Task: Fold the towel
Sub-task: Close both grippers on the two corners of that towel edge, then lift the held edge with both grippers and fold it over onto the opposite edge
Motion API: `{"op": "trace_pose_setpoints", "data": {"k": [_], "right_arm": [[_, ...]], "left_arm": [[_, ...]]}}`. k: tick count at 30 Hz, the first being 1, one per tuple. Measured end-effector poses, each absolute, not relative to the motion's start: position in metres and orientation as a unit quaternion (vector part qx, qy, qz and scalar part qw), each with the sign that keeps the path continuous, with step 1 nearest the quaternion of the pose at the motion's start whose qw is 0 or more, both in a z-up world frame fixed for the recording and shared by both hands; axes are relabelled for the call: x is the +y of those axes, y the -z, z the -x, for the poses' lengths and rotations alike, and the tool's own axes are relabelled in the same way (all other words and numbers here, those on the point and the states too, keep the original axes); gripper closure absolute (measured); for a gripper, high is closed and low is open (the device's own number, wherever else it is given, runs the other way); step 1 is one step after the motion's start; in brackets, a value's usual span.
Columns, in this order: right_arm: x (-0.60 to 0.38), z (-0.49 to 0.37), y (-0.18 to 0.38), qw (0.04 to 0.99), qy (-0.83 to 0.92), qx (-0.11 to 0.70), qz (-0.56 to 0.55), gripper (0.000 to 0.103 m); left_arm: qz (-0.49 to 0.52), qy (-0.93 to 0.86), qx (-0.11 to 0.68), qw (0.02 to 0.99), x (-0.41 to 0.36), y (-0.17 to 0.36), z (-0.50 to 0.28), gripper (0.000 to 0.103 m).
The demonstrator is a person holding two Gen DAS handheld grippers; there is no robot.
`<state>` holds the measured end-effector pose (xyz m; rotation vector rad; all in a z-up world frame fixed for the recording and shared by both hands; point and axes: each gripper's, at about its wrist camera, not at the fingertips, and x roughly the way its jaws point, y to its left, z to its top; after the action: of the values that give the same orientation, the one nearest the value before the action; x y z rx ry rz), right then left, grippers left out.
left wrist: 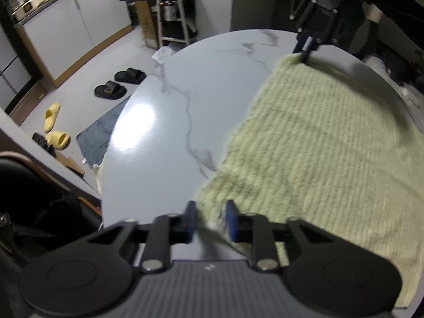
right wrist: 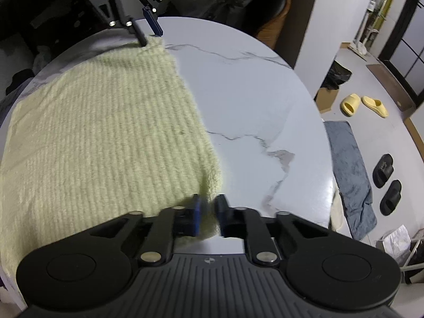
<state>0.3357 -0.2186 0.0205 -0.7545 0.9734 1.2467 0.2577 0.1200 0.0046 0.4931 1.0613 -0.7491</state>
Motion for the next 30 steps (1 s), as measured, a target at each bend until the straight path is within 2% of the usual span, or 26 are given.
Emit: {"op": "trace_pose_setpoints", "data": {"k": [11, 17, 30], "right_arm": [[-0.214, -0.321, -0.039, 0.650, -0.536, 0.398, 0.362, 0.099], [-0.210, -0.318, -0.058, 0.669, -0.524, 0.369, 0.375, 0.099], [-0.215, -0.305, -0.134, 0.737, -0.481, 0.266, 0.393, 0.099]], "left_arm": [[-0.254, 0.333, 0.471, 0.777, 0.123, -0.015, -0.252, 0.099], [-0.267, 0.325, 0.434, 0.797, 0.121, -0.043, -0.249, 0.099], [-0.303, 0.273, 0.381, 0.830, 0.124, -0.096, -0.235, 0.099]]}}
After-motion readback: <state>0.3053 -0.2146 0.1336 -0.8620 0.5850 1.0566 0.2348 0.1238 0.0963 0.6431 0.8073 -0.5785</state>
